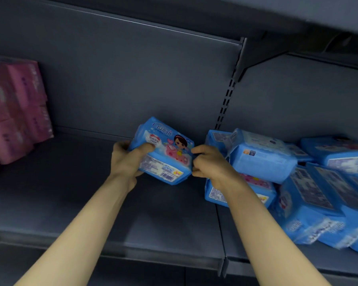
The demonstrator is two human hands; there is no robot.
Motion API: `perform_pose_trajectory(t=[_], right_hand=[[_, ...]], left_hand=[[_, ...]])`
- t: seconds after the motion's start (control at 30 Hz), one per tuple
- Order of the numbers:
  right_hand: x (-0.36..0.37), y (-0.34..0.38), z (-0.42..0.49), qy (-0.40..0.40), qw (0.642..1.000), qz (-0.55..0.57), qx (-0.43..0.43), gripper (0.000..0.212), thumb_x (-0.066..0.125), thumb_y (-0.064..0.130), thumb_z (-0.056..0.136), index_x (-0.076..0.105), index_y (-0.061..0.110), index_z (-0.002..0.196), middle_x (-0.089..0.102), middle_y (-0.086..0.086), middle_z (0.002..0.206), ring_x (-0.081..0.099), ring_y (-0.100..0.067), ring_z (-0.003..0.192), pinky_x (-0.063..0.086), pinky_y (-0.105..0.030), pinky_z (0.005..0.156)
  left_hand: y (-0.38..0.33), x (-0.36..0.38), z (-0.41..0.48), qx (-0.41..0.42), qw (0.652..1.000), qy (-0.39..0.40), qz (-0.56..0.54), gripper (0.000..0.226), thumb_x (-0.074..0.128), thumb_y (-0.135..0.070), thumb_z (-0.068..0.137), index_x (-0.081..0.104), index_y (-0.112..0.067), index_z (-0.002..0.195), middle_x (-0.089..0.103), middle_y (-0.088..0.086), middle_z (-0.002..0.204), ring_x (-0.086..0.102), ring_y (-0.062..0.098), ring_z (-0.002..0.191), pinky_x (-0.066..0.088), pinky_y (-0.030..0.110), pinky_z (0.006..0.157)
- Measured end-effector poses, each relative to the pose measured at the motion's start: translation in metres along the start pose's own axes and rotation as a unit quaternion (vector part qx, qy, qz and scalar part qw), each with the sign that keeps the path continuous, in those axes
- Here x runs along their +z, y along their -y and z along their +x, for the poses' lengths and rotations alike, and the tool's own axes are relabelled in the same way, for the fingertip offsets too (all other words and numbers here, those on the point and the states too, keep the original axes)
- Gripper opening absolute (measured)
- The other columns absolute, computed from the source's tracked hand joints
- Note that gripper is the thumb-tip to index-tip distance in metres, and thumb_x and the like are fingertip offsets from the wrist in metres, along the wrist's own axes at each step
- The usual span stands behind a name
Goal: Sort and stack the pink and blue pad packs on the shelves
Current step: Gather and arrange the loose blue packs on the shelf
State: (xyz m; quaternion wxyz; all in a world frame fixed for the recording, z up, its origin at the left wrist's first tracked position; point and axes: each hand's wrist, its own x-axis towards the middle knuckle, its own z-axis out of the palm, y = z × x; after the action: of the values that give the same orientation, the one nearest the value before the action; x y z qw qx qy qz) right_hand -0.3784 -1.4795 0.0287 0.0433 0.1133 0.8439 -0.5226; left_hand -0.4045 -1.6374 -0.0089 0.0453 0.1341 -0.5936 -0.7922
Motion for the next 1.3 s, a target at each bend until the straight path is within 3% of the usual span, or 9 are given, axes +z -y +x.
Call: perform_pose_trajectory(t=[0.27, 0.43, 0.53, 0.67, 0.77, 0.9, 1.0, 1.17, 1.3], right_hand=[[0.005, -0.014, -0.009, 0.032, 0.999, 0.021, -0.015, 0.039, 0.052, 0.009, 0.09, 0.041, 0.016, 0.127, 0.048, 0.005, 0.086, 0.055, -0.014, 0.084, 0.051, -0.033, 0.084], [0.009, -0.019, -0.014, 0.031, 0.992, 0.122, 0.008, 0.027, 0.05, 0.023, 0.095, 0.047, 0.017, 0.121, 0.055, -0.001, 0.092, 0.057, -0.015, 0.082, 0.05, -0.029, 0.071], [0.013, -0.019, -0.016, 0.041, 0.975, 0.214, 0.038, 0.024, 0.048, 0.031, 0.096, 0.048, 0.019, 0.117, 0.055, -0.007, 0.106, 0.058, -0.021, 0.088, 0.049, -0.037, 0.075], [0.016, -0.017, -0.019, 0.085, 0.947, 0.303, 0.062, 0.045, 0.043, 0.046, 0.094, 0.044, 0.019, 0.129, 0.051, -0.011, 0.12, 0.057, -0.024, 0.089, 0.05, -0.042, 0.067], [0.01, -0.015, -0.019, 0.118, 0.937, 0.32, 0.073, 0.051, 0.038, 0.06, 0.089, 0.055, 0.02, 0.116, 0.059, -0.012, 0.117, 0.06, -0.029, 0.095, 0.05, -0.044, 0.068], [0.009, -0.015, -0.019, 0.204, 0.918, 0.318, 0.122, 0.071, 0.039, 0.076, 0.074, 0.069, 0.017, 0.101, 0.069, -0.013, 0.104, 0.064, -0.031, 0.094, 0.048, -0.046, 0.078], [0.021, -0.017, -0.022, 0.243, 0.907, 0.307, 0.155, 0.061, 0.056, 0.065, 0.066, 0.074, 0.011, 0.087, 0.071, -0.013, 0.093, 0.066, -0.027, 0.085, 0.049, -0.042, 0.082], [0.047, -0.02, -0.023, 0.228, 0.909, 0.303, 0.173, 0.037, 0.066, 0.034, 0.056, 0.066, 0.009, 0.084, 0.07, -0.011, 0.074, 0.063, -0.026, 0.074, 0.049, -0.038, 0.073], [0.073, -0.012, -0.027, 0.219, 0.879, 0.391, 0.16, 0.031, 0.064, 0.028, 0.056, 0.063, 0.01, 0.081, 0.068, -0.009, 0.068, 0.065, -0.024, 0.06, 0.05, -0.035, 0.066]], left_hand=[[-0.015, -0.014, -0.022, 0.13, 0.991, -0.02, -0.005, 0.051, 0.074, -0.001, 0.07, 0.045, -0.015, 0.109, 0.055, -0.01, 0.09, 0.06, 0.007, 0.077, 0.051, 0.027, 0.068], [-0.03, -0.029, -0.038, 0.251, 0.952, -0.019, 0.175, 0.088, 0.083, -0.012, 0.057, 0.039, -0.017, 0.133, 0.052, -0.015, 0.108, 0.056, 0.005, 0.095, 0.043, 0.017, 0.078], [-0.034, -0.032, -0.053, 0.326, 0.896, -0.003, 0.301, 0.098, 0.081, -0.01, 0.057, 0.031, -0.016, 0.142, 0.047, -0.002, 0.13, 0.048, 0.014, 0.117, 0.034, 0.017, 0.09], [-0.027, -0.037, -0.064, 0.424, 0.822, 0.066, 0.374, 0.087, 0.08, -0.011, 0.055, 0.043, -0.011, 0.134, 0.042, -0.004, 0.119, 0.044, 0.014, 0.112, 0.03, 0.008, 0.089], [-0.02, -0.052, -0.062, 0.504, 0.751, 0.147, 0.402, 0.075, 0.071, -0.005, 0.052, 0.048, -0.02, 0.122, 0.041, -0.005, 0.119, 0.045, 0.019, 0.113, 0.033, 0.007, 0.095], [-0.016, -0.066, -0.068, 0.575, 0.623, 0.234, 0.476, 0.073, 0.068, 0.009, 0.052, 0.046, -0.019, 0.115, 0.038, 0.001, 0.124, 0.04, 0.02, 0.114, 0.047, 0.031, 0.086], [-0.013, -0.076, -0.072, 0.582, 0.577, 0.28, 0.499, 0.071, 0.066, 0.016, 0.054, 0.045, -0.018, 0.113, 0.038, 0.001, 0.126, 0.035, 0.025, 0.125, 0.051, 0.042, 0.087], [-0.01, -0.104, -0.06, 0.581, 0.56, 0.25, 0.535, 0.08, 0.064, 0.021, 0.056, 0.043, -0.021, 0.121, 0.034, 0.002, 0.138, 0.021, 0.028, 0.138, 0.038, 0.044, 0.103], [-0.015, -0.127, -0.046, 0.515, 0.663, 0.158, 0.52, 0.101, 0.062, 0.017, 0.059, 0.024, -0.034, 0.137, 0.017, 0.006, 0.149, 0.015, 0.027, 0.14, 0.018, 0.035, 0.111]])
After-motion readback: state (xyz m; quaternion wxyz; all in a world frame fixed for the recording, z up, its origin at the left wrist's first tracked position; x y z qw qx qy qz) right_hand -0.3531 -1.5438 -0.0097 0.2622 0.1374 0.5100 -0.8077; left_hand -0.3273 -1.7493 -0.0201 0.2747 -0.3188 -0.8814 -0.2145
